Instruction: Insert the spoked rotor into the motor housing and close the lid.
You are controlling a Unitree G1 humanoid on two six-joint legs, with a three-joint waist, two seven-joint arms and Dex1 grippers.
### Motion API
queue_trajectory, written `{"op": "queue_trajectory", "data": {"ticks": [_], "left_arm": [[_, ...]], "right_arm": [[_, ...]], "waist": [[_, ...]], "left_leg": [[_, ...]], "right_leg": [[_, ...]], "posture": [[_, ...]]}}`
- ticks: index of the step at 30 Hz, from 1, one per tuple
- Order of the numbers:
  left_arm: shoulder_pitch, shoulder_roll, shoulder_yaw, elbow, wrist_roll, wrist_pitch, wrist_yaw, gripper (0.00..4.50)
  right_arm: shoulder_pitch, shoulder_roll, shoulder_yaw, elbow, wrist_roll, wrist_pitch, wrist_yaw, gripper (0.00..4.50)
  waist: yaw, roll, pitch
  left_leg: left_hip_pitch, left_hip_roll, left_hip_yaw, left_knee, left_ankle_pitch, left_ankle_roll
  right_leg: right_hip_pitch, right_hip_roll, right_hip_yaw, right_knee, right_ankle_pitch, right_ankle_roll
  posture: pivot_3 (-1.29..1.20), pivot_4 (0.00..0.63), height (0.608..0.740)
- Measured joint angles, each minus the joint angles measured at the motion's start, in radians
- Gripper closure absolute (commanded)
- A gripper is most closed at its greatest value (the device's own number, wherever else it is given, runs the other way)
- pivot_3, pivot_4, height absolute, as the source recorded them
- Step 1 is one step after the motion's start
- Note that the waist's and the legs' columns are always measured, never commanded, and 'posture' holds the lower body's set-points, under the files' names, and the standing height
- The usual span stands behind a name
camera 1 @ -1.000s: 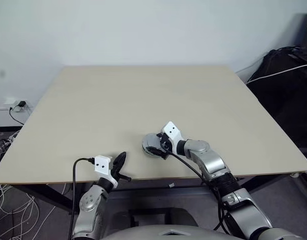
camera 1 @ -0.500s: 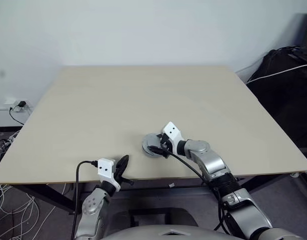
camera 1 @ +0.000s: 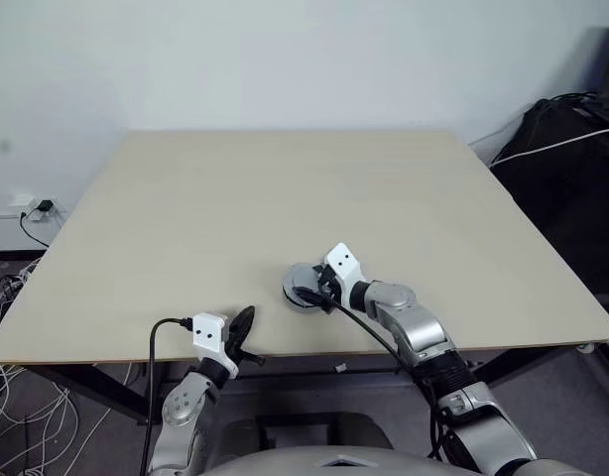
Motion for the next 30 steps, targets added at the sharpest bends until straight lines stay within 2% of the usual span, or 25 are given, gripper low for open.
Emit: {"op": "queue_trajectory", "data": {"ticks": [13, 30], "left_arm": [[0.002, 0.009, 0.002, 0.0, -0.001, -0.003, -0.006, 4.5], [0.001, 0.028, -0.01, 0.004, 0.008, -0.053, -0.031, 4.5]], "right_arm": [[0.001, -0.004, 0.044, -0.023, -0.058, 0.008, -0.021, 1.25], [-0.015, -0.04, 0.097, -0.068, -0.097, 0.091, 0.029, 1.25]], "waist": [[-0.001, 0.001, -0.001], [-0.003, 0.002, -0.006]], "left_leg": [[0.0, 0.0, 0.0, 0.0, 0.0, 0.0], [0.006, 0.001, 0.0, 0.0, 0.0, 0.0]], "right_leg": [[0.0, 0.0, 0.0, 0.0, 0.0, 0.0], [0.001, 0.0, 0.0, 0.0, 0.0, 0.0]], "posture": [[0.0, 0.0, 0.74], [0.0, 0.0, 0.74]]}}
